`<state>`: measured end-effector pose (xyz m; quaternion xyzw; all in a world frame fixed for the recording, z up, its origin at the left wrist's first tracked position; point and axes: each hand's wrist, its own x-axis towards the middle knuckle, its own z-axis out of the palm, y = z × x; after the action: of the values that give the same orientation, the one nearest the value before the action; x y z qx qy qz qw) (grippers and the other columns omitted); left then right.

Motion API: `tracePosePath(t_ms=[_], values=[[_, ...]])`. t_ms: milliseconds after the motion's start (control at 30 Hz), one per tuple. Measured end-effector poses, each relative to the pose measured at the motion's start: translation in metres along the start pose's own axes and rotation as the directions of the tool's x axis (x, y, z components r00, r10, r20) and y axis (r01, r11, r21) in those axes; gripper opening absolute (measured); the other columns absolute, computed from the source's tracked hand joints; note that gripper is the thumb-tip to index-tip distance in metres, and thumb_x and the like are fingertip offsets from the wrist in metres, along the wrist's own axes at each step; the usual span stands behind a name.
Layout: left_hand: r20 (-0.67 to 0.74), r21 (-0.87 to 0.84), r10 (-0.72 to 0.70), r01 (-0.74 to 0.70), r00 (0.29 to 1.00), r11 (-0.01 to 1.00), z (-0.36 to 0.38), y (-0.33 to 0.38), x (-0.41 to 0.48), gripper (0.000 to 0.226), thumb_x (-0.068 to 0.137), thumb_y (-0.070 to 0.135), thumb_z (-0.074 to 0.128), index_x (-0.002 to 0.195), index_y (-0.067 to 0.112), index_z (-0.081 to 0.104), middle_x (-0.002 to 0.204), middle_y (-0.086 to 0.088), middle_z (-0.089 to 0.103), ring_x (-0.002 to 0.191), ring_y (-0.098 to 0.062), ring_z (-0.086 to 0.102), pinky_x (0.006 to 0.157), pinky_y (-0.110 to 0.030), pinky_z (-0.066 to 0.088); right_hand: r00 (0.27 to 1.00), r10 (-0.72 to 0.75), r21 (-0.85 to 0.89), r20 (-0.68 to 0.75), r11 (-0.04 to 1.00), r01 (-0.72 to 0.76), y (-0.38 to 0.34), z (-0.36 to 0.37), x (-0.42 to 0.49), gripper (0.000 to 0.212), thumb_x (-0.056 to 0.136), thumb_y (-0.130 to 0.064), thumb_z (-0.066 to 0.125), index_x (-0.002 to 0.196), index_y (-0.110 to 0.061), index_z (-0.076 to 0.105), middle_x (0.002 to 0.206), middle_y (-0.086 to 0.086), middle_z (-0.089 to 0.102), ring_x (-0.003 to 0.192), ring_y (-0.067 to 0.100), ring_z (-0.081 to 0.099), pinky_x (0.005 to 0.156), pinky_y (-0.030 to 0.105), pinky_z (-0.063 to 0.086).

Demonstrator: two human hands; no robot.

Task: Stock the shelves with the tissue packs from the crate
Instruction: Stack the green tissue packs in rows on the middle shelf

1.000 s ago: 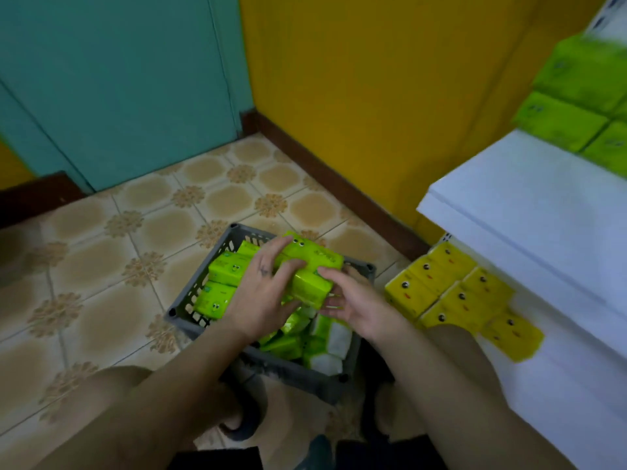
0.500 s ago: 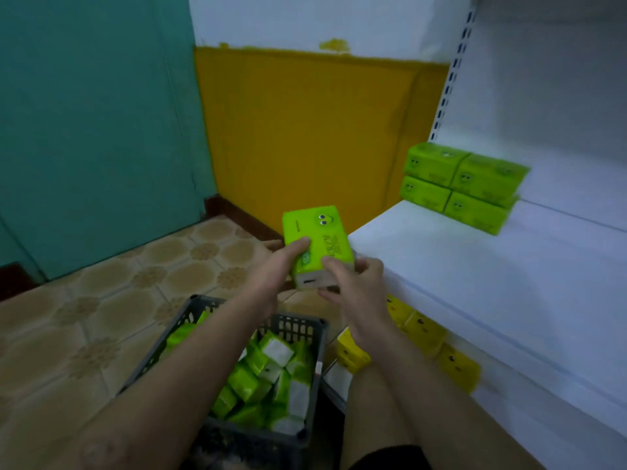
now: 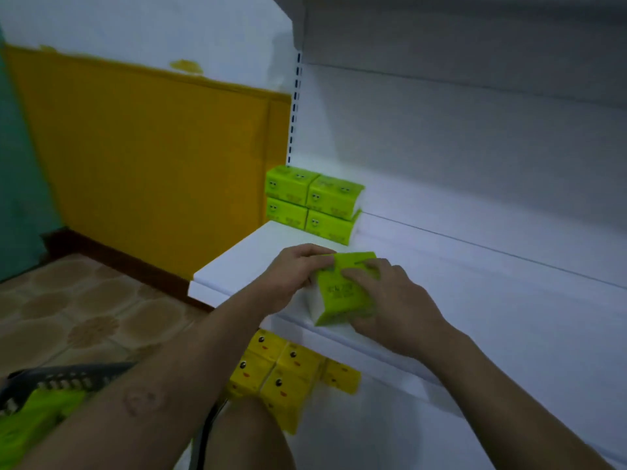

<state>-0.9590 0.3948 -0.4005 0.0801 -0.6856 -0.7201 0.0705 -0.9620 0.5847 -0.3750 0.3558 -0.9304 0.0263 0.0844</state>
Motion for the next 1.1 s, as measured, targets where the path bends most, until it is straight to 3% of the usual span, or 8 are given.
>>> tracePosePath(t_ms=[100, 233, 467, 567, 833, 967, 1033, 1100], values=[[-0.095, 0.160, 0.049, -0.033, 0.994, 0.987, 0.013, -0.012, 0.014, 0.039, 0.067, 0.041, 0.075, 0.101, 0.023, 0.068, 0.110, -0.015, 0.069, 0.098, -0.029, 0.065, 0.091, -0.045, 0.051, 0.999, 0.017, 0.016, -0.051, 1.000, -0.016, 0.015, 0.013, 0.004, 0.063, 0.083, -0.053, 0.059, 0.141, -0.039, 0.039, 0.150, 0.003, 0.028, 0.134, 0.025, 0.031, 0.096, 0.034, 0.043], [-0.201, 0.500, 0.194, -0.070, 0.960, 0.863, 0.003, -0.021, 0.025, 0.033, 0.092, 0.035, 0.062, 0.121, 0.017, 0.062, 0.128, -0.001, 0.060, 0.121, -0.016, 0.053, 0.098, -0.029, 0.039, 0.988, 0.076, -0.082, -0.131, 0.993, -0.087, 0.026, 0.029, 0.029, 0.052, 0.086, -0.054, 0.054, 0.130, -0.026, 0.049, 0.135, 0.007, 0.045, 0.126, 0.029, 0.041, 0.090, 0.038, 0.043], [-0.106, 0.947, 0.023, 0.094, 0.994, 0.308, -0.031, -0.016, 0.035, 0.032, 0.094, 0.044, 0.048, 0.123, 0.035, 0.059, 0.132, 0.004, 0.059, 0.123, -0.025, 0.050, 0.102, -0.038, 0.041, 0.926, 0.361, 0.028, -0.112, 0.932, -0.361, 0.100, 0.049, 0.114, 0.041, 0.091, -0.030, 0.055, 0.128, -0.013, 0.050, 0.126, 0.015, 0.047, 0.120, 0.033, 0.043, 0.086, 0.039, 0.045], [-0.050, 0.974, -0.032, 0.056, 0.998, 0.221, -0.035, -0.010, 0.041, 0.034, 0.095, 0.045, 0.048, 0.126, 0.035, 0.059, 0.131, 0.005, 0.059, 0.119, -0.023, 0.054, 0.096, -0.034, 0.046, 0.926, 0.361, 0.093, -0.106, 0.931, -0.353, 0.114, 0.054, 0.146, 0.040, 0.088, -0.027, 0.059, 0.125, -0.014, 0.054, 0.125, 0.015, 0.048, 0.120, 0.033, 0.044, 0.087, 0.038, 0.045], [0.015, 0.978, -0.062, -0.002, 0.998, 0.210, -0.042, 0.002, 0.046, 0.038, 0.093, 0.051, 0.051, 0.125, 0.034, 0.061, 0.131, 0.008, 0.059, 0.119, -0.020, 0.054, 0.098, -0.030, 0.044, 0.936, 0.334, 0.107, -0.109, 0.940, -0.323, 0.118, 0.056, 0.169, 0.049, 0.085, -0.033, 0.064, 0.132, -0.020, 0.054, 0.129, 0.011, 0.046, 0.123, 0.029, 0.041, 0.090, 0.037, 0.044], [0.053, 0.978, -0.045, -0.042, 0.998, 0.205, -0.044, -0.002, 0.034, 0.041, 0.094, 0.050, 0.050, 0.131, 0.033, 0.056, 0.135, 0.004, 0.056, 0.121, -0.022, 0.053, 0.094, -0.028, 0.040, 0.933, 0.355, 0.147, -0.061, 0.928, -0.343, 0.110, 0.056, 0.162, 0.068, 0.082, -0.034, 0.069, 0.143, -0.021, 0.041, 0.147, 0.016, 0.032, 0.136, 0.032, 0.029, 0.103, 0.043, 0.037], [0.057, 0.957, -0.013, -0.051, 0.998, 0.284, -0.050, -0.006, 0.026, 0.038, 0.095, 0.044, 0.052, 0.129, 0.029, 0.058, 0.133, 0.002, 0.057, 0.118, -0.021, 0.054, 0.091, -0.027, 0.040, 0.900, 0.393, 0.199, -0.189, 0.913, -0.357, 0.097, 0.051, 0.151, 0.075, 0.080, -0.033, 0.072, 0.144, -0.016, 0.038, 0.152, 0.017, 0.025, 0.141, 0.034, 0.023, 0.108, 0.047, 0.030], [0.016, 0.902, 0.072, -0.045, 0.997, 0.428, -0.060, -0.008, 0.020, 0.033, 0.095, 0.037, 0.056, 0.124, 0.023, 0.063, 0.129, -0.001, 0.061, 0.115, -0.020, 0.056, 0.090, -0.026, 0.041, 0.854, 0.333, 0.219, -0.400, 0.940, -0.263, 0.074, 0.044, 0.141, 0.062, 0.078, -0.026, 0.073, 0.133, -0.009, 0.049, 0.145, 0.017, 0.038, 0.133, 0.036, 0.035, 0.104, 0.045, 0.032]])
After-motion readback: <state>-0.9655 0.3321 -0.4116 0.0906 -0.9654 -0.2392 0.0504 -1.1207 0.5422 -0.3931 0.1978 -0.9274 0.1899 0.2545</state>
